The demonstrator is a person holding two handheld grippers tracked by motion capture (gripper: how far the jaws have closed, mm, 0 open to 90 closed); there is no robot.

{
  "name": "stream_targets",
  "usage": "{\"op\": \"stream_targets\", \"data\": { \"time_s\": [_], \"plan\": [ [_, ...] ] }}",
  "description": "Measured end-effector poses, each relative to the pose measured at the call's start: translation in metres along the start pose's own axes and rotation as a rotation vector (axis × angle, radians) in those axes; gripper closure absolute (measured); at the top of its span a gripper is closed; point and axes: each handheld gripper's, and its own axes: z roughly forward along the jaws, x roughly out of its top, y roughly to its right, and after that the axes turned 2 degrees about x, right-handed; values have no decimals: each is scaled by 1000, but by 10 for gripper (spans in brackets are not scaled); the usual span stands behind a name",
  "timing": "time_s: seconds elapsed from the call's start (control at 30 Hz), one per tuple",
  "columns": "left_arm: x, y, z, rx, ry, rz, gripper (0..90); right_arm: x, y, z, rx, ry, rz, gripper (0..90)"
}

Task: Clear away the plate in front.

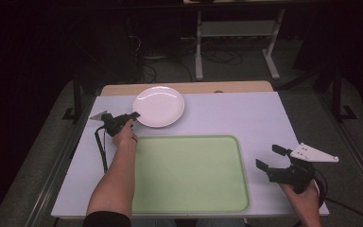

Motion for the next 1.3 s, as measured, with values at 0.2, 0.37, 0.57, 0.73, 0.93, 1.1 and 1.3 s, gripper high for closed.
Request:
{"op": "stream_targets", "data": {
  "time_s": [0.2, 0.37, 0.57, 0.73, 0.93, 1.1, 1.3],
  "plan": [
    [5, 7, -5, -23, -1, 13, 868, 0, 1, 1, -5, -1, 1, 136],
    [7, 11, -9, -32, -6, 23, 867, 0, 2, 1, -7, -2, 6, 136],
    [8, 12, -12, -43, -23, 36, 868, -1, 2, 1, -7, 0, 8, 136],
    [8, 14, -14, -53, -32, 44, 868, -1, 2, 1, -8, 0, 6, 136],
    [8, 16, -16, -68, -45, 52, 869, -1, 3, 0, -12, 2, 9, 136],
    [7, 19, -19, -80, -65, 67, 869, -1, 3, 1, -13, 2, 10, 136],
    [7, 24, -24, -102, -89, 88, 869, -1, 4, 0, -16, 4, 15, 136]
  ]
}}
